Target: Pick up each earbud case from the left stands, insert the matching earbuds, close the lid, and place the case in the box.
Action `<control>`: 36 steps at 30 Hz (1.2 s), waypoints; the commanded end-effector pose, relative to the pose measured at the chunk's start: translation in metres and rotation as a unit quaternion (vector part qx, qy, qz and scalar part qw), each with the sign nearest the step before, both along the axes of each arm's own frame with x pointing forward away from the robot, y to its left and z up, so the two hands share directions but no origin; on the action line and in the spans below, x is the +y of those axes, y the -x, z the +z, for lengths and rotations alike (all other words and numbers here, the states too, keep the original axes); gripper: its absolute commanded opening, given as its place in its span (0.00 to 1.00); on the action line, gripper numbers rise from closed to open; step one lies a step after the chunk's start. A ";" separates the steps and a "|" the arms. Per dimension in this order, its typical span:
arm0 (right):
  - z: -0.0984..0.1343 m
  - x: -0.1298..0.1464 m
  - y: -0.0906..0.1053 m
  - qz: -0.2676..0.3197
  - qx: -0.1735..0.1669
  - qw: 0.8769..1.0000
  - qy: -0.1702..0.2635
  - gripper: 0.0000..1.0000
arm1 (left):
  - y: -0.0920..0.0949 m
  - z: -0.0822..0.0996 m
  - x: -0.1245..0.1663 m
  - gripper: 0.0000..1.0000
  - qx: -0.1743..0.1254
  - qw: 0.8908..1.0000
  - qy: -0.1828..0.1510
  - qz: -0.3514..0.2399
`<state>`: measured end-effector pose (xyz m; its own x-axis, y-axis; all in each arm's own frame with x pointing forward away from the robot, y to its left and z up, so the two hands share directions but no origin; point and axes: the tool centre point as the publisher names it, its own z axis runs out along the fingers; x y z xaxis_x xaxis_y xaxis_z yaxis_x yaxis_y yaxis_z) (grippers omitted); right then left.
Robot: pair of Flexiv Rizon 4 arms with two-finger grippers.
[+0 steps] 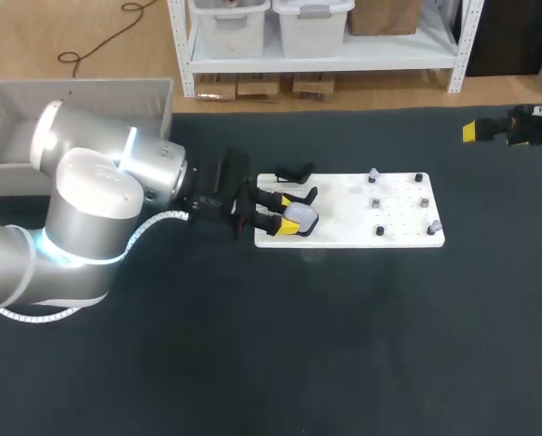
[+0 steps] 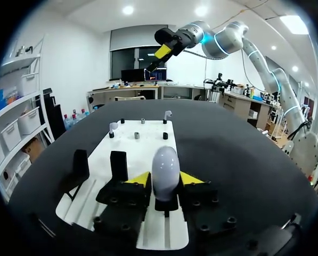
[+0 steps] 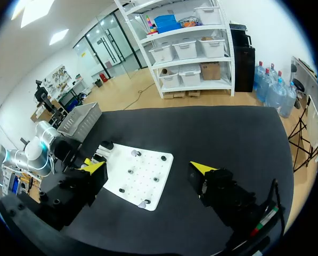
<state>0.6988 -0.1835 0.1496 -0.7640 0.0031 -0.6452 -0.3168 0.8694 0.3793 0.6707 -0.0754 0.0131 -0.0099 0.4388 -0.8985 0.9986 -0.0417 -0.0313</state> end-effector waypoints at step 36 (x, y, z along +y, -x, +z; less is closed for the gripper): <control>0.000 -0.001 0.000 0.001 0.000 1.000 0.000 1.00 | 0.020 0.107 0.008 0.00 -0.014 0.984 0.171 0.045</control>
<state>0.6988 -0.1835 0.1496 -0.7640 0.0031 -0.6452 -0.3168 0.8694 0.3793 0.6528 -0.0667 0.1204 -0.0103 0.1111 -0.9938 0.9996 0.0269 -0.0074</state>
